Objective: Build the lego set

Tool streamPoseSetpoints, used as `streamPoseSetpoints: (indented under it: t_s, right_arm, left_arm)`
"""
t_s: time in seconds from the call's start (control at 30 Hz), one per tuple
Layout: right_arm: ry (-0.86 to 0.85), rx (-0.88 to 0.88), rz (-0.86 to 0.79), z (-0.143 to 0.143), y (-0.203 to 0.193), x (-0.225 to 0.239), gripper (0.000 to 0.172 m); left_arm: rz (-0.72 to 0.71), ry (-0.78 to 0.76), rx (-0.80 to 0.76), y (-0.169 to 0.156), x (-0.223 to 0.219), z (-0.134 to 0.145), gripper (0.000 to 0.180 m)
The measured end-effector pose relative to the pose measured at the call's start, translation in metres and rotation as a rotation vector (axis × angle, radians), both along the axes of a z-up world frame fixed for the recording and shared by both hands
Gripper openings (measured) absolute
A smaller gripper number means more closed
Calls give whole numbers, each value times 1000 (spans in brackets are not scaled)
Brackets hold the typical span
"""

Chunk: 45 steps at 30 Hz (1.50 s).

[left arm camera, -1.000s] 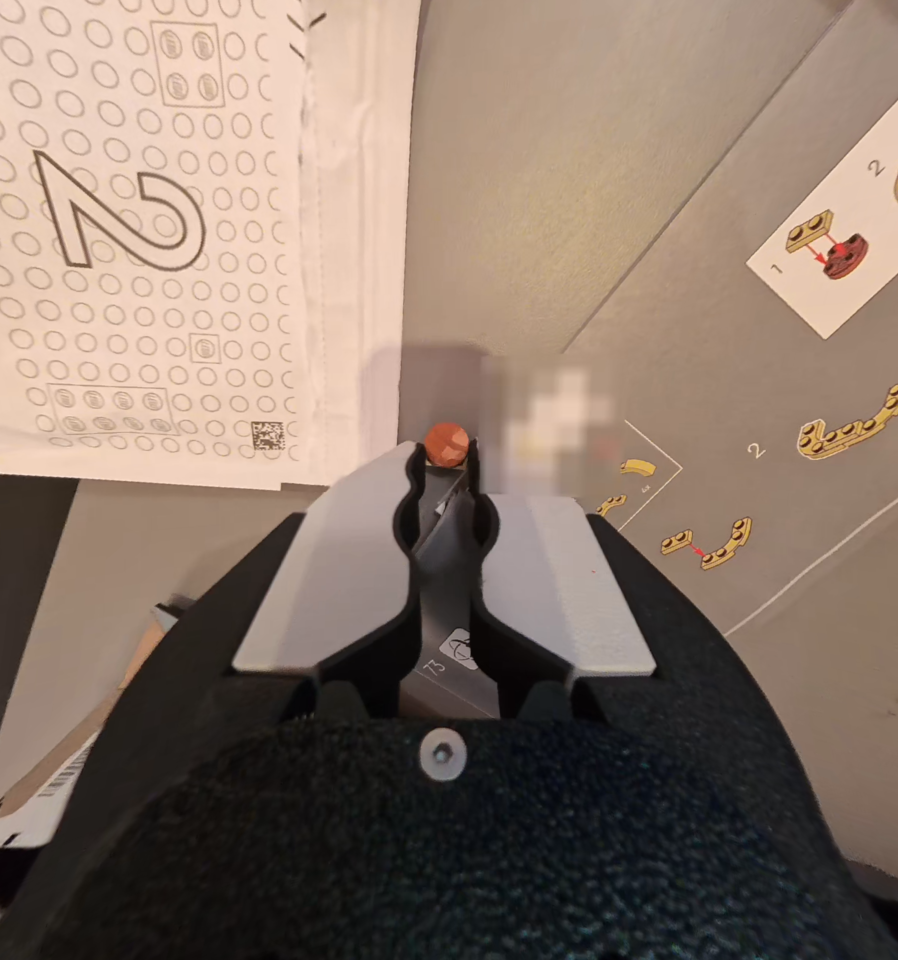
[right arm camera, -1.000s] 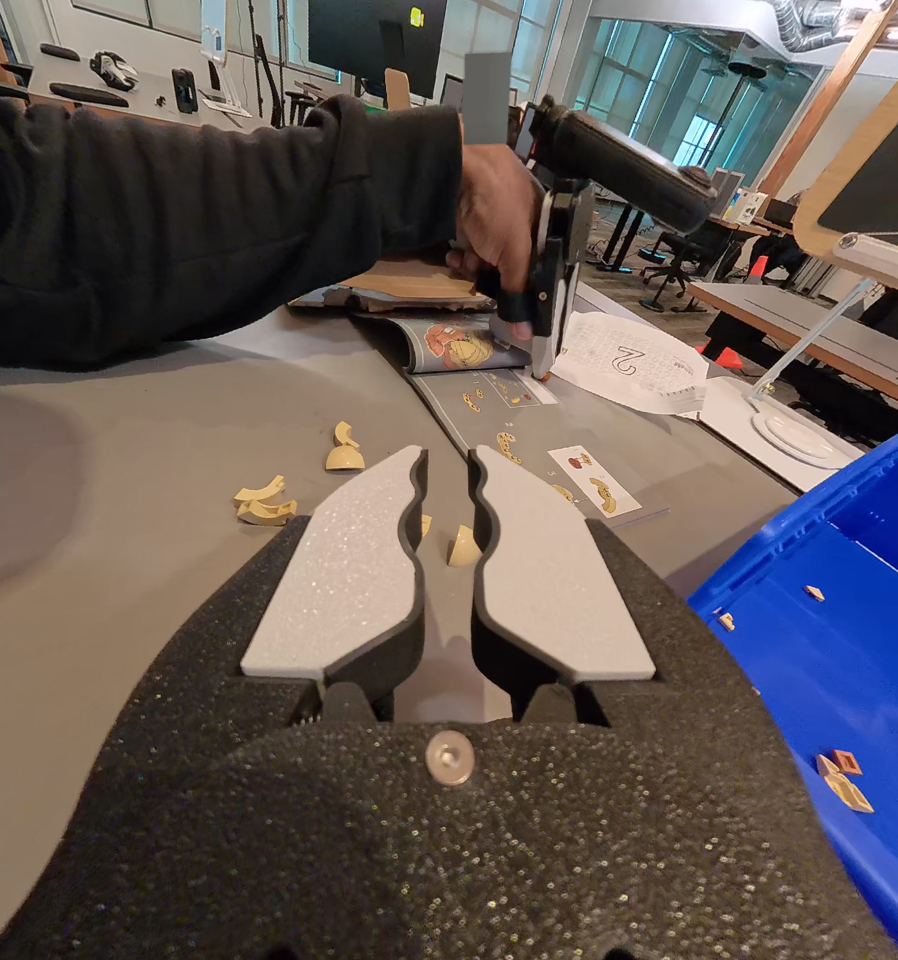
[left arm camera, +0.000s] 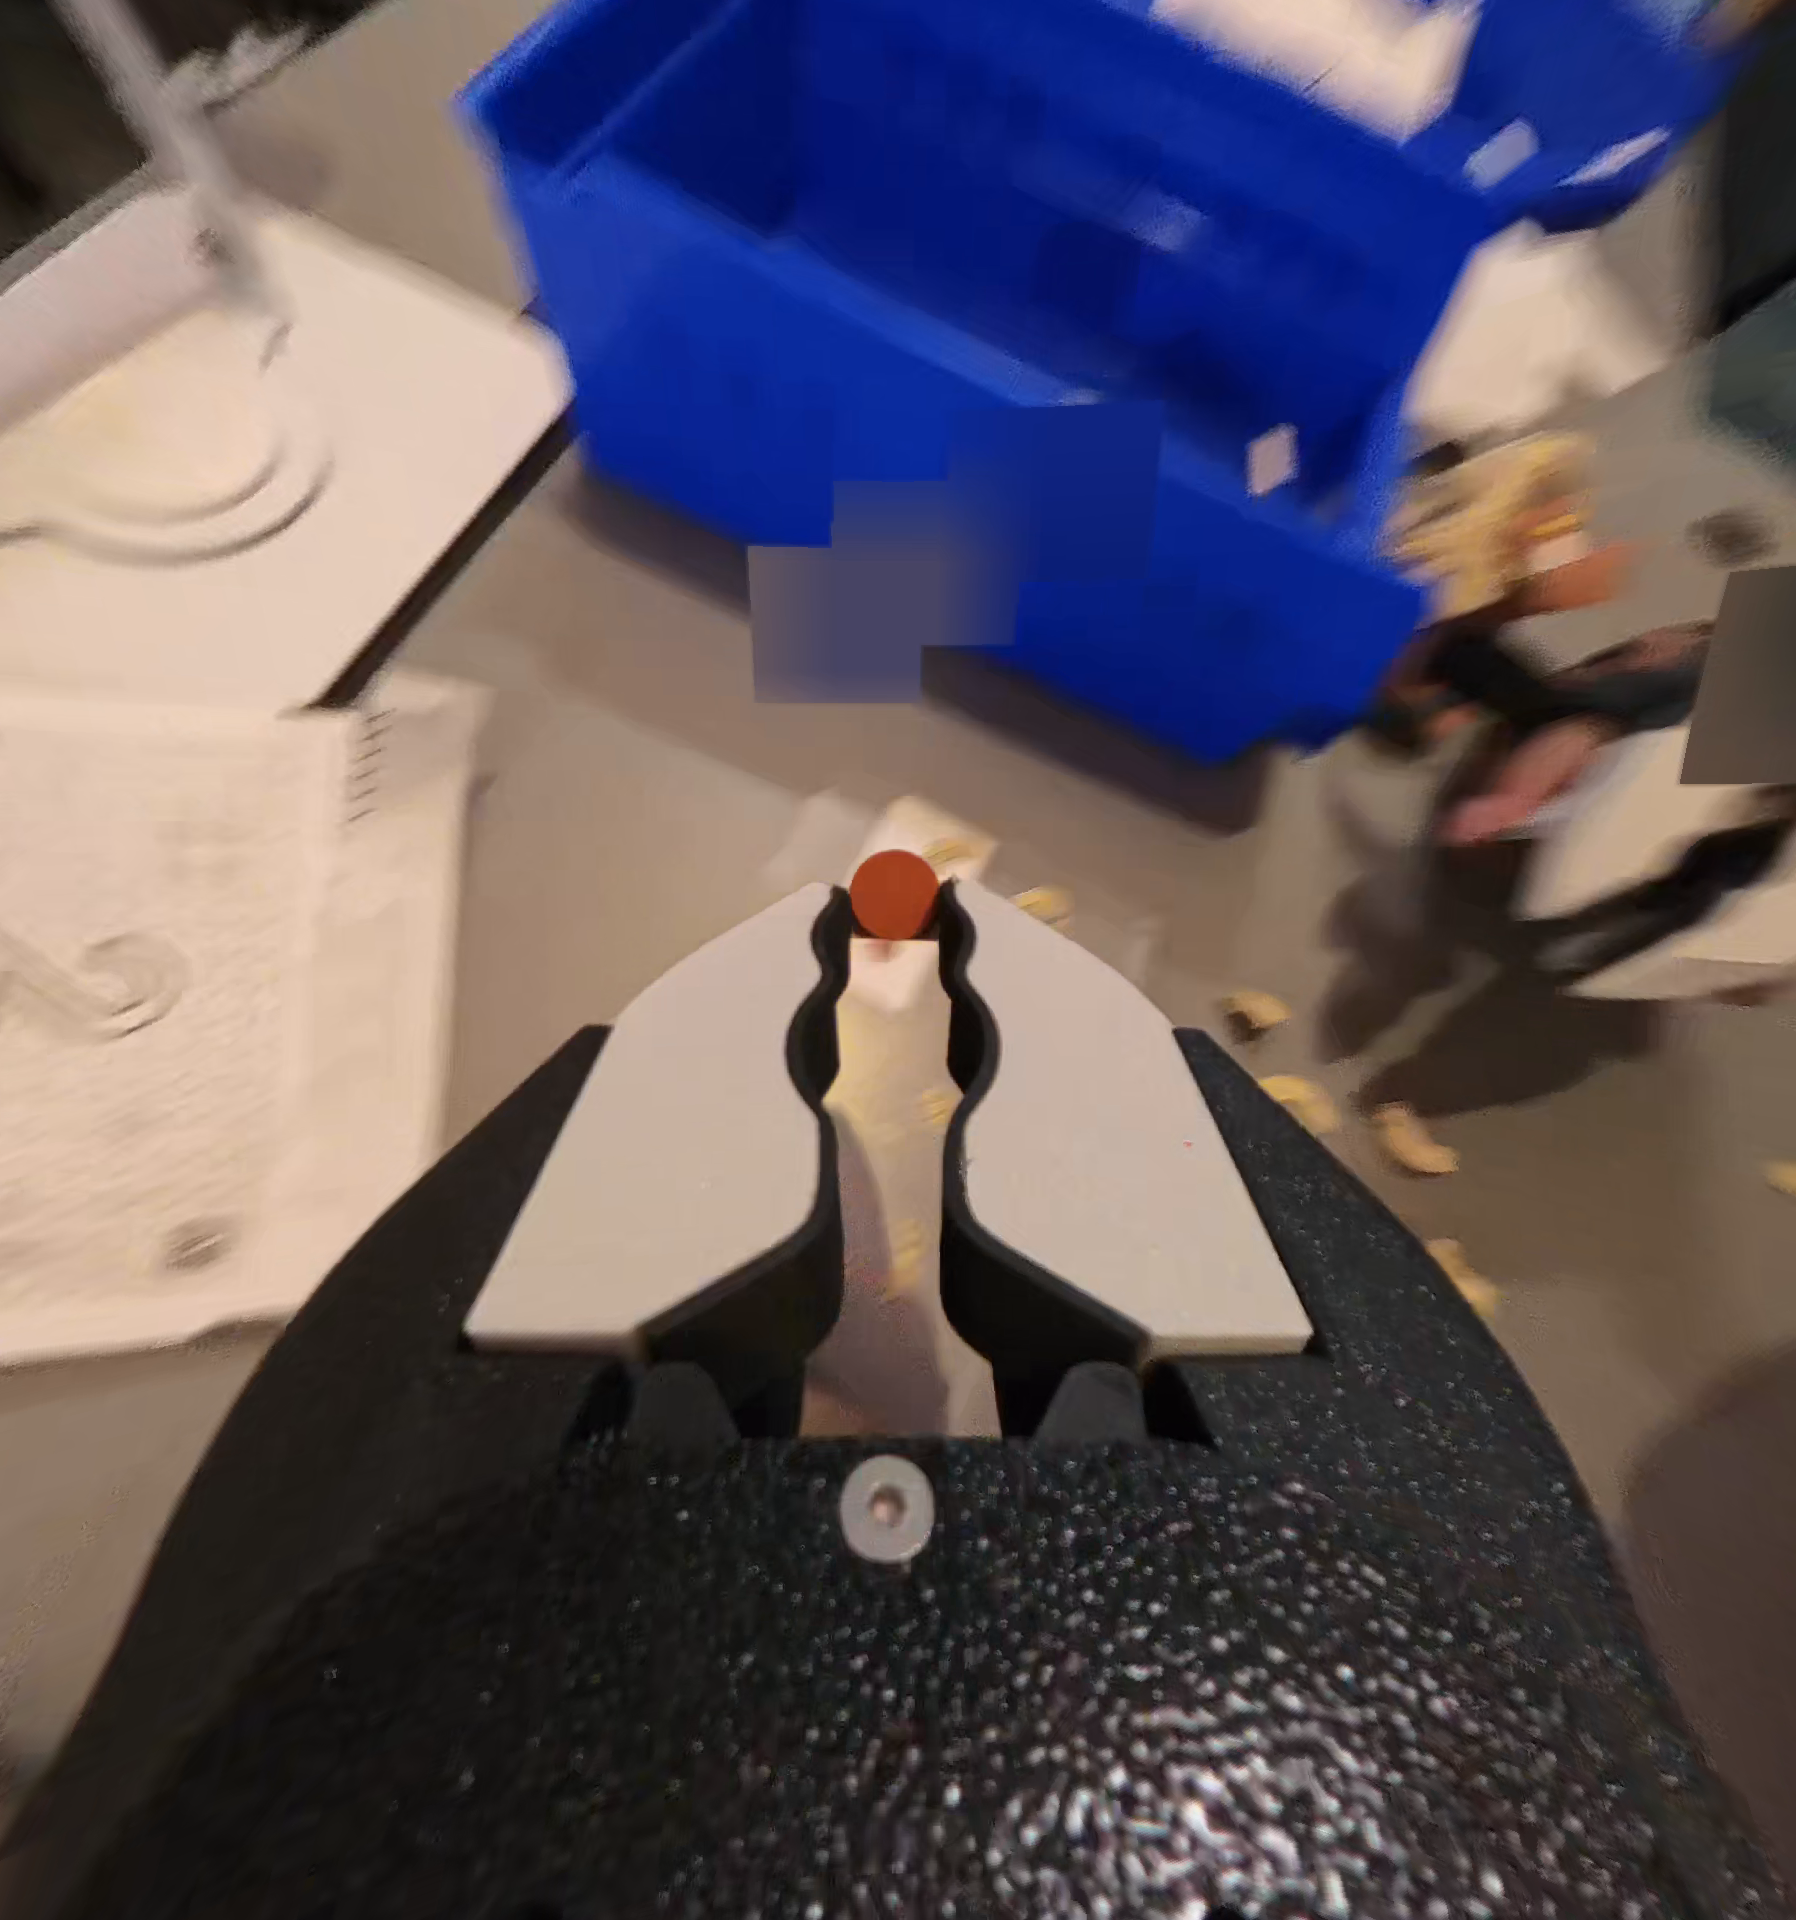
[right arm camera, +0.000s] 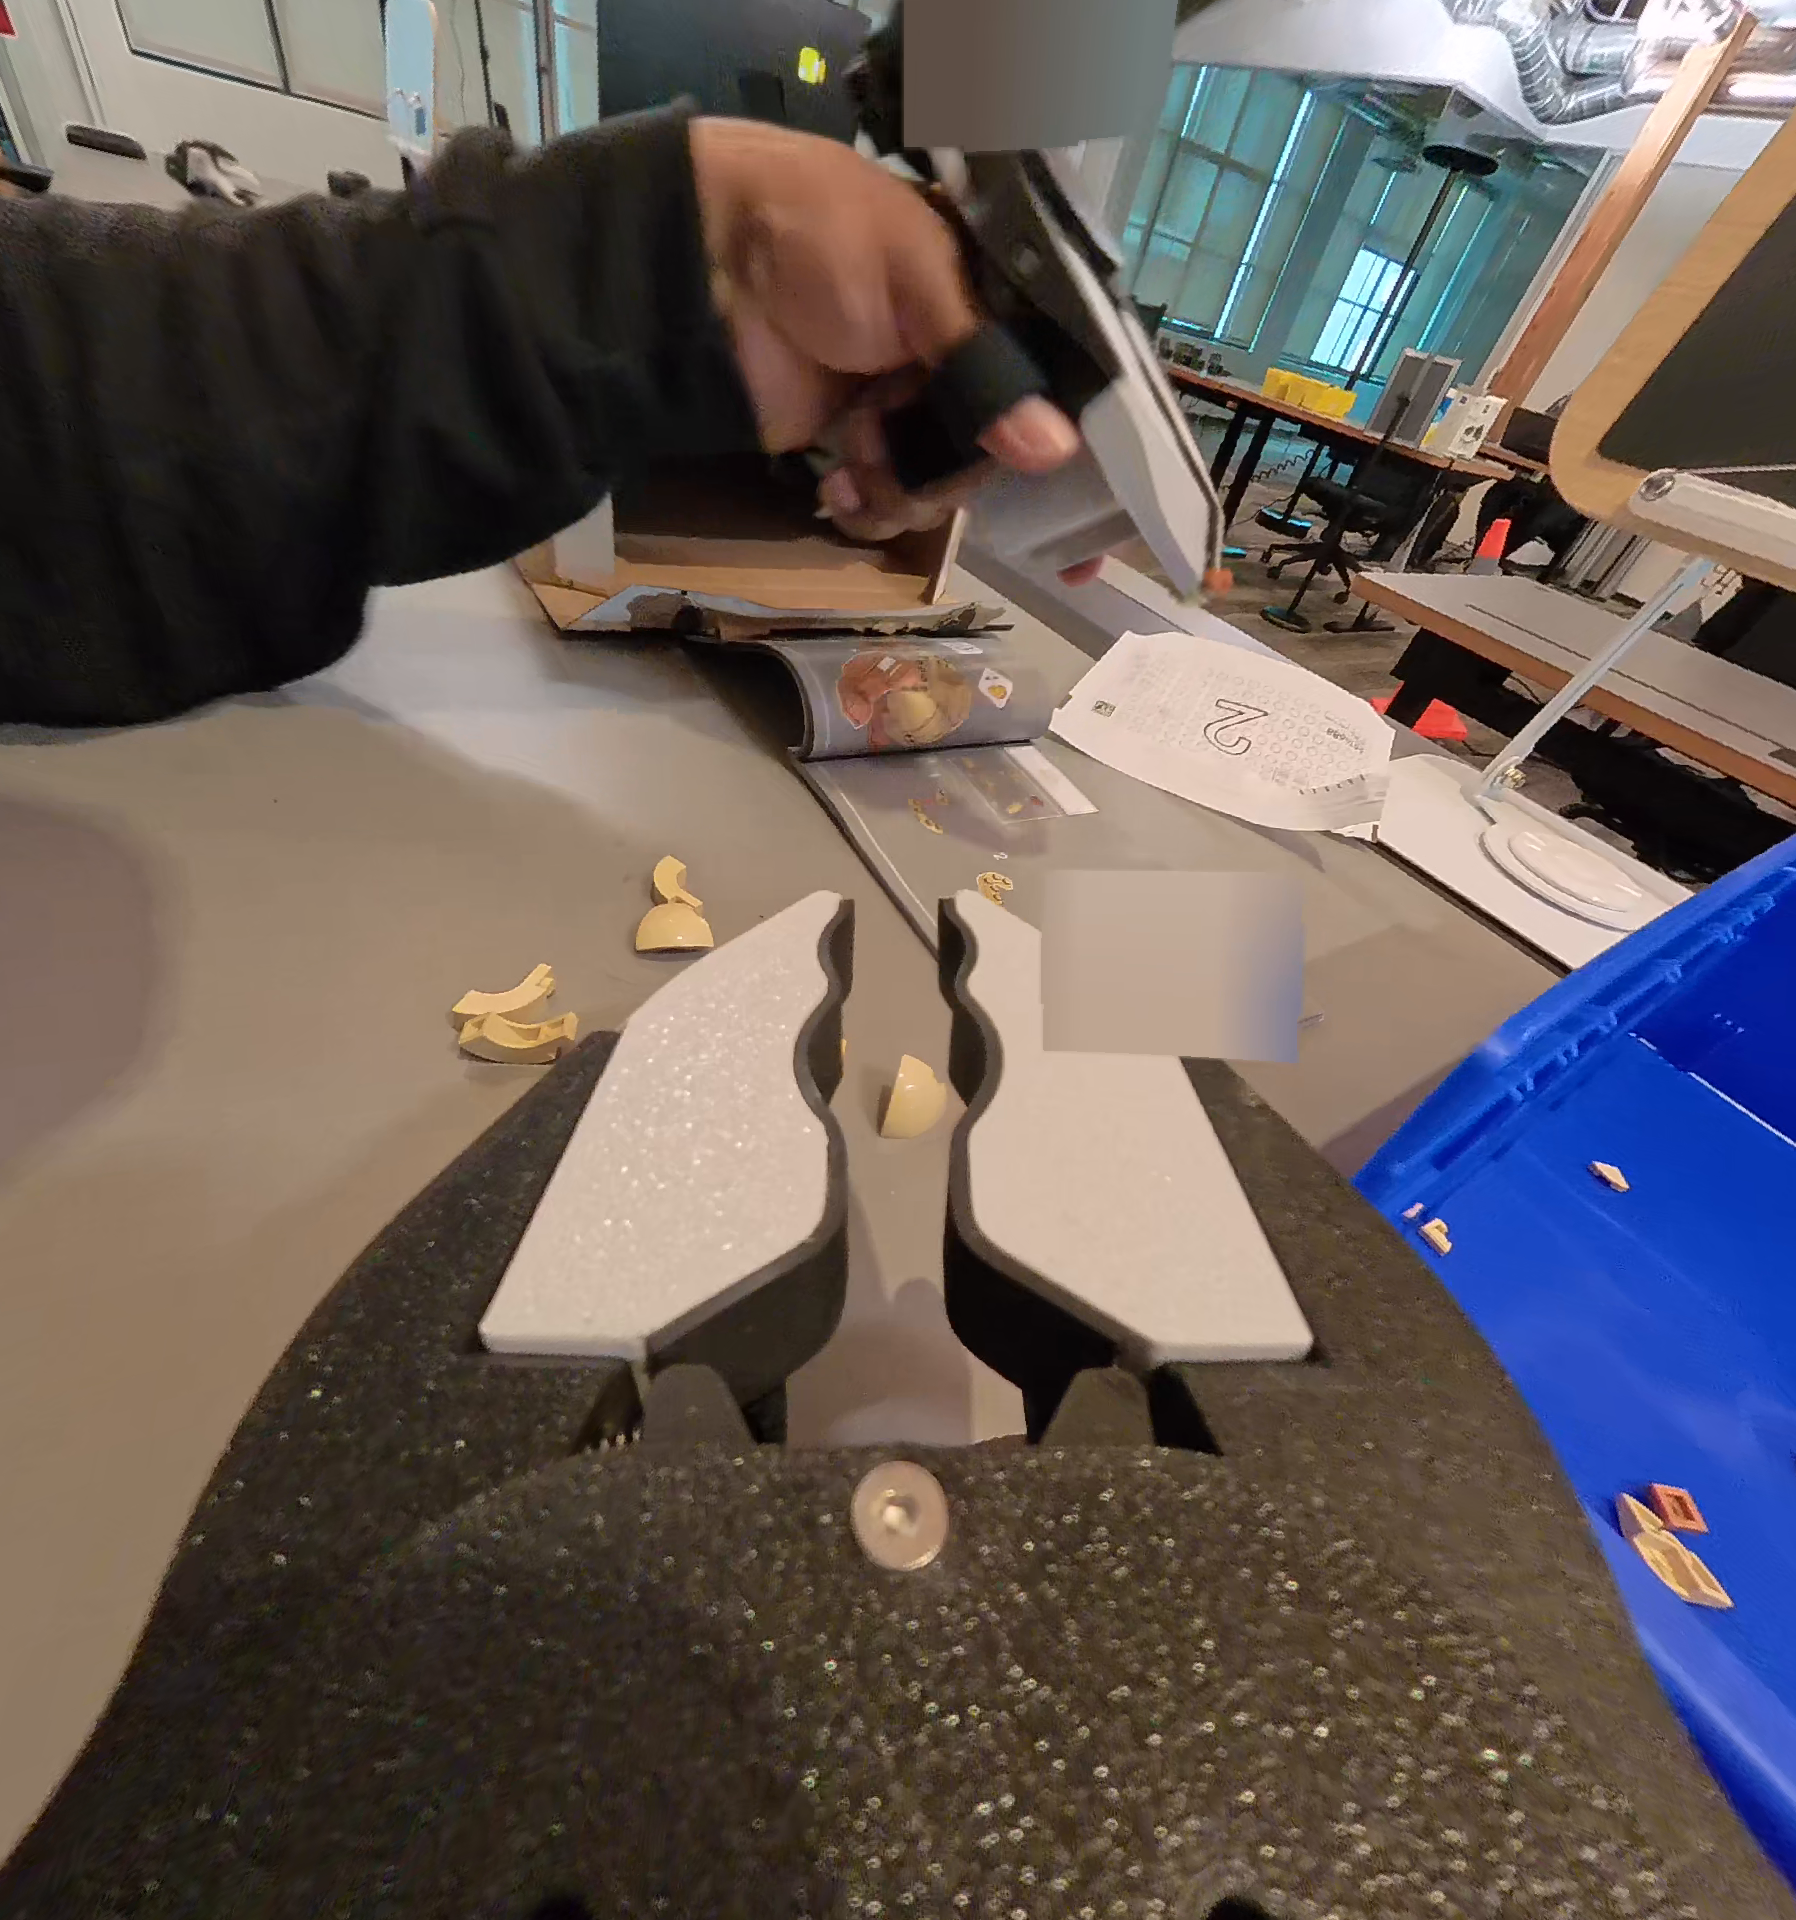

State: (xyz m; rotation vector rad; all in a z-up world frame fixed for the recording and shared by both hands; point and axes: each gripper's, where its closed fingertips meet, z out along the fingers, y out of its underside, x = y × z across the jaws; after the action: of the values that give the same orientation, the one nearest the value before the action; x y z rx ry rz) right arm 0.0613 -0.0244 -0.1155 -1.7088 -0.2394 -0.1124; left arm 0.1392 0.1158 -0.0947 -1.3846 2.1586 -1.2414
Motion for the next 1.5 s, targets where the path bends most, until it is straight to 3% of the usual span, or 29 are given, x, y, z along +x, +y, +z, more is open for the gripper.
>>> streamPoseSetpoints:
  t_s: [0.1, 0.2, 0.33, 0.43, 0.63, 0.77, 0.87, 1.07, 1.23, 1.37, 1.5]
  right_arm:
    - [-17, 21, -27, 3, 0, 3, 17]
    - [-72, 52, -72, 8, 0, 8, 24]
    - [-136, 103, -82, 18, -1, 9, 33]
    - [-173, 128, -45, 23, 0, 3, 37]
    - [-245, 161, 37, 28, 0, -13, 37]
    - [-273, 198, 69, 34, -3, -21, 27]
    - [-307, 206, 85, 34, -5, -26, 17]
    - [-269, 188, 94, 33, -6, -26, 16]
    - [-288, 106, 63, 23, -4, -21, 16]
    - [-397, 7, 42, 5, -1, -22, 16]
    - [-521, -31, 36, -5, 0, -27, 16]
  left_arm:
    - [-103, -104, -295, -55, -32, 23, 15]
    - [-159, -102, -653, -101, -65, 26, 15]
    - [-94, -68, -1092, -120, -84, 21, 15]
    - [-89, -43, -1230, -129, -89, 19, 15]
    - [-173, 23, -1288, -154, -97, 18, 15]
    - [-224, 69, -1288, -167, -102, 15, 15]
    - [-230, 87, -1315, -169, -103, 16, 15]
    - [-237, 87, -1281, -170, -103, 16, 15]
    - [-197, -18, -982, -164, -99, 7, 21]
    - [-196, -10, -709, -170, -103, -11, 26]
    - [-167, 5, -631, -168, -100, -23, 18]
